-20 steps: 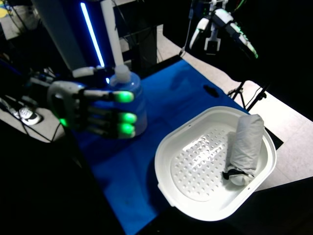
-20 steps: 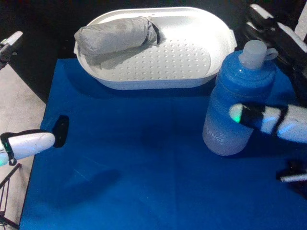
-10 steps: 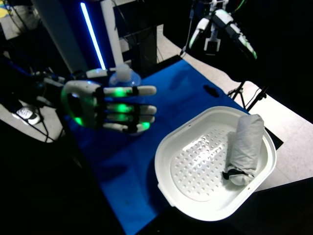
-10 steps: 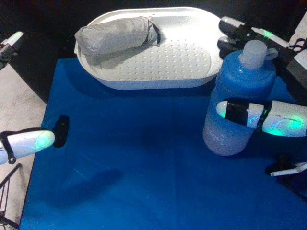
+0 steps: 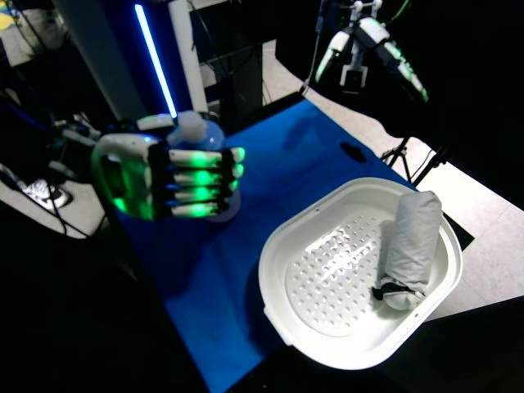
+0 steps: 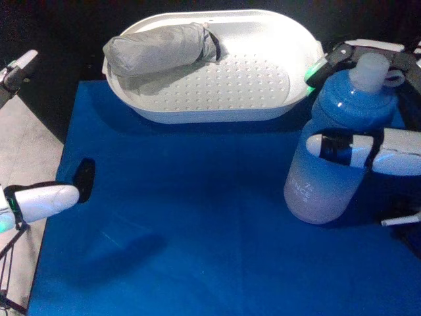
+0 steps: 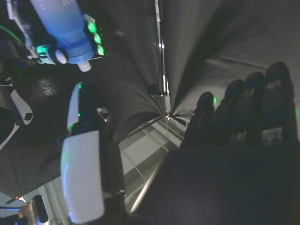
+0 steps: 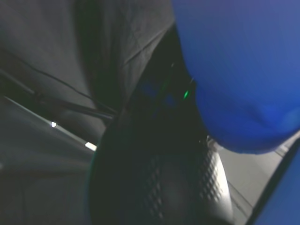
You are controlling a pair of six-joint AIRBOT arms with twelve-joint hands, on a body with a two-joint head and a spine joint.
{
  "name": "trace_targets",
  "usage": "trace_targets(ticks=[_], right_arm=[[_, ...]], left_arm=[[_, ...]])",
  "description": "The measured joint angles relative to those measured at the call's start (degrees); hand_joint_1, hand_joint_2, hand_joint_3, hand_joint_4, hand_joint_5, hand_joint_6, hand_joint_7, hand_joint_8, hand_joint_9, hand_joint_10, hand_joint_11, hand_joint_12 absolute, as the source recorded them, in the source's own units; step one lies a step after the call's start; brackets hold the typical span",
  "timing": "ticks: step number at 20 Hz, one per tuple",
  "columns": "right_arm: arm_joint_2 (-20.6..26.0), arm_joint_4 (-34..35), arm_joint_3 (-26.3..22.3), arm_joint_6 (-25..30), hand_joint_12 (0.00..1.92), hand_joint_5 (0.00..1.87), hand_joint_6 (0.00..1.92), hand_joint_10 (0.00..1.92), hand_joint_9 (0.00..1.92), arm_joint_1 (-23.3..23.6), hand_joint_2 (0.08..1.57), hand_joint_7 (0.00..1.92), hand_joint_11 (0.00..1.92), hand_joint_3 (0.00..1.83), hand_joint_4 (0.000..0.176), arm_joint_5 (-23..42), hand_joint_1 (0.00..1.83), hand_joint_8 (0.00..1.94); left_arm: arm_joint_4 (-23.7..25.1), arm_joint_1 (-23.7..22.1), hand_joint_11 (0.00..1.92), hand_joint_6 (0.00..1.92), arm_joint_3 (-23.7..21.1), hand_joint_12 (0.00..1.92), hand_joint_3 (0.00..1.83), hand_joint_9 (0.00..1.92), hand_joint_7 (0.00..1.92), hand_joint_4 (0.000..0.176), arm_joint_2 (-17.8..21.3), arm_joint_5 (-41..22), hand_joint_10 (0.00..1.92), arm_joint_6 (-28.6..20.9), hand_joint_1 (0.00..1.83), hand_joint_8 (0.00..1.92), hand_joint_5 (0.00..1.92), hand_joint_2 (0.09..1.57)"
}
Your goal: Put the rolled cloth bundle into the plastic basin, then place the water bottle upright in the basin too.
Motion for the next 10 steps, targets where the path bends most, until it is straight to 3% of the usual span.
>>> trace_targets(ticks=[3, 7, 10], right_arm=[[1.42, -5.90, 1.99, -0.17, 1.87, 0.86, 1.17, 1.54, 1.19, 6.32, 1.18, 1.15, 1.11, 0.00, 0.000, -7.32, 1.11, 1.15], [1.55, -7.23, 3.58, -0.07, 1.86, 0.87, 1.16, 1.52, 1.15, 9.62, 1.18, 1.13, 1.06, 0.00, 0.000, -8.02, 1.10, 1.09], [2.16, -9.68, 5.09, -0.15, 1.91, 0.84, 1.20, 1.67, 1.06, 14.12, 1.19, 1.01, 1.00, 0.00, 0.000, -12.52, 1.10, 1.28]], left_arm=[[-0.09, 0.00, 0.00, 0.00, 0.02, 0.00, 0.01, 0.00, 0.00, 0.176, -0.07, 0.09, 0.00, -0.04, 0.72, 0.00, 0.00, 0.87], [0.37, 0.00, 0.00, 0.00, 0.31, 0.00, 0.01, 0.00, 0.00, 0.176, -0.07, 0.20, 0.00, -0.70, 0.70, 0.00, 0.00, 0.89], [0.11, 0.00, 0.00, 0.00, 0.31, 0.00, 0.00, 0.00, 0.00, 0.176, -0.07, 0.26, 0.00, -0.72, 0.72, 0.00, 0.00, 0.86]])
